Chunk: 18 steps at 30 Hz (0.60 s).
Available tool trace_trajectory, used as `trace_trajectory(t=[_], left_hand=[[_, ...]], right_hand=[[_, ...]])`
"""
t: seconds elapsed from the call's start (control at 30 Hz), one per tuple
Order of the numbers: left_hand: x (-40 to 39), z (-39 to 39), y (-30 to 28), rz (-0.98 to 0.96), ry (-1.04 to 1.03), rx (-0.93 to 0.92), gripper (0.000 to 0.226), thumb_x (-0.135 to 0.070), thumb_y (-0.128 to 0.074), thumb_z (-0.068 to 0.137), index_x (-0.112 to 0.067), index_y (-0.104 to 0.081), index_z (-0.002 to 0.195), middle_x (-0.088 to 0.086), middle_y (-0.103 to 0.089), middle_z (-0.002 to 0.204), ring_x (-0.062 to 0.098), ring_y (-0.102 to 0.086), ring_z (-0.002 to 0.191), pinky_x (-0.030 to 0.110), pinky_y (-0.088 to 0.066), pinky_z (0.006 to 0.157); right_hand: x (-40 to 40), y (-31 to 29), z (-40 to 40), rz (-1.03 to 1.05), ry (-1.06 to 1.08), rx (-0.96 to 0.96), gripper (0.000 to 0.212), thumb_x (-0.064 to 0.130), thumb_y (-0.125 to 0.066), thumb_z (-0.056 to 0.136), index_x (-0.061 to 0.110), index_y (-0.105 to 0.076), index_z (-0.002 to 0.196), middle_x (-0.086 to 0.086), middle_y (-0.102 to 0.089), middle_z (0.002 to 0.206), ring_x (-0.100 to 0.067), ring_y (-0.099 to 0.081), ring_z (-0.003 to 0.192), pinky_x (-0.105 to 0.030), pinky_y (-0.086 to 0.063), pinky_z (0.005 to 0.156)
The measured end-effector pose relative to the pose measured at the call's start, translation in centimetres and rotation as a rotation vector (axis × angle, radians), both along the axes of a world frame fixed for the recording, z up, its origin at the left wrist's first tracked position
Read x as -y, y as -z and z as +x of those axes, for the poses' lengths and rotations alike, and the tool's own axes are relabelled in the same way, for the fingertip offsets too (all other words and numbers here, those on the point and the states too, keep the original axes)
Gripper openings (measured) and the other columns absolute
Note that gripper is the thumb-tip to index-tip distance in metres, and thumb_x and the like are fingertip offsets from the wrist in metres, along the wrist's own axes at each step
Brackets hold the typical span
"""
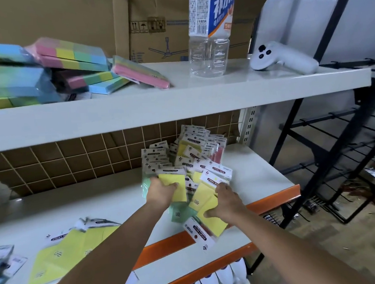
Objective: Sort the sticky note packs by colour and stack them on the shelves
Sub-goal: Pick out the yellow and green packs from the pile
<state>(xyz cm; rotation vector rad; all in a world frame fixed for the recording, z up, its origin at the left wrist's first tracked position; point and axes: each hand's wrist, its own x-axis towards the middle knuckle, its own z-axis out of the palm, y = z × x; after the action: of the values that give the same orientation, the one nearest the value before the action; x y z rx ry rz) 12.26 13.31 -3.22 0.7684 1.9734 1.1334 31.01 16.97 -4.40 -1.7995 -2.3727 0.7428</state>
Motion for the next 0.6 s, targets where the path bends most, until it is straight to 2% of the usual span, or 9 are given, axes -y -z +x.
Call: trace_trajectory(t=[0.1,0.17,0.27,0.33,0.4,0.47,0.53,0.6], left_hand=[[0.3,0.0,0.1,0.002,-0.016,0.056,0.028,-0.013,-0.062,0.088,-0.007,-0.049,0.112,0.016,-0.061,0.108,0.032,-0.062,0.095,0.04,-0.055,0.078],[0.6,0.3,0.0,0.023,-0.022,0.092,0.024,-0.012,-0.057,0.091,-0.007,-0.047,0.112,0.018,-0.06,0.108,0.034,-0.062,0.096,0.046,-0.056,0.077],[1.0,0.7,0.0,0.046,-0.007,0.096,0.02,-0.01,-0.053,0.092,-0.008,-0.046,0.111,0.017,-0.059,0.106,0.033,-0.062,0.091,0.042,-0.056,0.069],[1.3,0.8,-0.3,0.061,-0.002,0.107,0.017,-0.01,-0.054,0.092,-0.01,-0.046,0.107,0.015,-0.058,0.104,0.031,-0.06,0.09,0.041,-0.055,0.069],[1.4,0.8,-0.3,0.068,0.014,0.118,0.017,-0.01,-0.055,0.091,-0.011,-0.048,0.106,0.014,-0.059,0.104,0.033,-0.061,0.094,0.045,-0.055,0.078],[1.6,1.1,-0.5,0.062,0.047,0.147,0.02,-0.01,-0.055,0.089,-0.011,-0.05,0.108,0.016,-0.061,0.106,0.036,-0.062,0.097,0.045,-0.055,0.075],[1.9,1.6,-0.6,0.05,0.083,0.164,0.024,-0.013,-0.056,0.085,-0.008,-0.051,0.108,0.018,-0.06,0.103,0.035,-0.062,0.089,0.041,-0.052,0.066],[1.9,1.9,-0.5,0.043,0.105,0.16,0.029,-0.017,-0.057,0.08,-0.004,-0.052,0.106,0.018,-0.057,0.096,0.028,-0.055,0.077,0.037,-0.045,0.066]], right_hand=[[-0.1,0.2,0.3,-0.094,0.091,-0.041,0.088,0.044,-0.081,0.071,0.007,-0.036,0.137,-0.008,-0.046,0.138,-0.028,-0.043,0.127,-0.037,-0.042,0.101],[0.0,0.1,0.6,-0.145,0.102,-0.094,0.073,0.042,-0.08,0.075,0.01,-0.046,0.132,-0.005,-0.05,0.133,-0.024,-0.048,0.121,-0.03,-0.043,0.095],[0.2,-0.4,1.1,-0.227,0.141,-0.351,0.037,0.028,-0.074,0.084,0.013,-0.056,0.112,-0.002,-0.057,0.113,-0.016,-0.053,0.094,-0.026,-0.044,0.073],[0.1,-0.7,1.5,-0.263,0.229,-0.513,0.028,0.026,-0.07,0.087,0.012,-0.055,0.106,0.0,-0.054,0.106,-0.017,-0.052,0.092,-0.027,-0.042,0.067],[-0.3,-0.4,1.8,-0.218,0.313,-0.612,0.025,0.025,-0.072,0.085,0.009,-0.062,0.102,-0.004,-0.062,0.105,-0.022,-0.058,0.092,-0.027,-0.044,0.068],[-0.7,0.4,1.9,-0.136,0.385,-0.634,0.022,0.026,-0.076,0.078,0.016,-0.068,0.096,-0.009,-0.065,0.106,-0.025,-0.063,0.092,-0.029,-0.049,0.075],[-1.0,0.8,1.8,-0.14,0.423,-0.649,0.022,0.025,-0.077,0.076,0.021,-0.068,0.096,-0.011,-0.064,0.113,-0.025,-0.064,0.096,-0.031,-0.05,0.083],[-1.0,0.6,1.5,-0.179,0.442,-0.693,0.022,0.016,-0.073,0.082,0.016,-0.065,0.103,-0.009,-0.064,0.113,-0.024,-0.062,0.097,-0.027,-0.045,0.076]])
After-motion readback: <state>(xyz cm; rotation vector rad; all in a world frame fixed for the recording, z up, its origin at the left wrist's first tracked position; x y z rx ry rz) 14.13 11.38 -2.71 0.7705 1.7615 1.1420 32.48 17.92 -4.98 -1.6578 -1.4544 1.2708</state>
